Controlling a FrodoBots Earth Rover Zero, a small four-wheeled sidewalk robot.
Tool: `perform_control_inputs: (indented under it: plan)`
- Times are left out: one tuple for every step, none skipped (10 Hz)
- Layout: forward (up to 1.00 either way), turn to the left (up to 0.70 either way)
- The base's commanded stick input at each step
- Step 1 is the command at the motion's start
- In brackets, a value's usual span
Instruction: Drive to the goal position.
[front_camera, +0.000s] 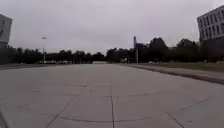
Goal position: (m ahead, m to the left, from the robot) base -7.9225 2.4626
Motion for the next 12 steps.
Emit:
perform_control_inputs:
  plan:
    - [0.7, 0.0]
    - [0.7, 0.0]
    - [0.7, 0.0]
    - [0.7, 0.0]
    - [0.7, 0.0]
    - [0.7, 0.0]
    - [0.7, 0.0]
    - [0.7, 0.0]
    - [0.7, 0.0]
    - [0.7, 0.0]
    - [0.7, 0.0]
    - [0.7, 0.0]
